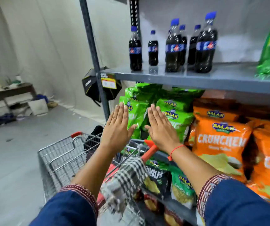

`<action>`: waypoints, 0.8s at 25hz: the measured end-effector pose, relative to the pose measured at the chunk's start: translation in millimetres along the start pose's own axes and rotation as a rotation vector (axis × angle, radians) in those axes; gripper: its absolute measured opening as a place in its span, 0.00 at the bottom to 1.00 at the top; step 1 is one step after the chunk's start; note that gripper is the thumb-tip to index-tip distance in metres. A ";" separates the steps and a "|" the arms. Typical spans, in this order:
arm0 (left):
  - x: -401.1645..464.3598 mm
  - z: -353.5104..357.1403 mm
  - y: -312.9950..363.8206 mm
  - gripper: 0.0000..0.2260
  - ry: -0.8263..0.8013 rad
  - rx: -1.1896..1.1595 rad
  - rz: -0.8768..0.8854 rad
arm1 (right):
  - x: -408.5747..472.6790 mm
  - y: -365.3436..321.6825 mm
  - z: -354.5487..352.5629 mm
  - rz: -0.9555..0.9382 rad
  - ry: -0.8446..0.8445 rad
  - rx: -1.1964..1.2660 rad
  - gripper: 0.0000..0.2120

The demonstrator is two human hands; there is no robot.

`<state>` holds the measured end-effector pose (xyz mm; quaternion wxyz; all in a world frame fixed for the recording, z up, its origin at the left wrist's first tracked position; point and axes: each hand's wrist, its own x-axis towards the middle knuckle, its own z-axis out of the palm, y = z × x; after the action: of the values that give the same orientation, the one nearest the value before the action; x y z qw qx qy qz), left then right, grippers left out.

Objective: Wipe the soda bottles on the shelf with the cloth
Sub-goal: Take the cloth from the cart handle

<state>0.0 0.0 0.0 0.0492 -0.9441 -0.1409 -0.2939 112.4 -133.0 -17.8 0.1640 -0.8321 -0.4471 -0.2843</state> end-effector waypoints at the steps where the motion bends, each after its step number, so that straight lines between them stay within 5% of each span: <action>1: -13.3 2.3 -4.4 0.36 -0.033 -0.028 -0.038 | -5.1 -5.0 10.8 -0.040 -0.005 0.053 0.29; 4: -61.1 4.8 -10.3 0.41 -0.203 -0.097 -0.128 | -30.6 -22.8 27.4 -0.171 -0.497 0.115 0.26; 7: -93.3 8.1 -10.0 0.34 -0.575 -0.102 -0.226 | -37.0 -36.0 31.7 -0.232 -0.716 0.051 0.25; 12: -118.3 13.8 -0.9 0.19 -0.815 -0.257 -0.310 | -41.0 -42.2 40.1 -0.333 -0.798 0.019 0.25; 15: -118.7 16.9 -0.1 0.10 -0.772 -0.244 -0.355 | -41.4 -41.5 53.7 -0.344 -0.757 -0.017 0.21; 20: -118.2 16.9 0.0 0.10 -0.612 -0.191 -0.367 | -38.5 -45.0 53.9 -0.347 -0.617 -0.030 0.14</action>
<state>-83.9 -25.0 -81.1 -0.1372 -0.9477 -0.2878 -0.0138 75.4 -105.0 -83.2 -0.0419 -0.7929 -0.6059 -0.0496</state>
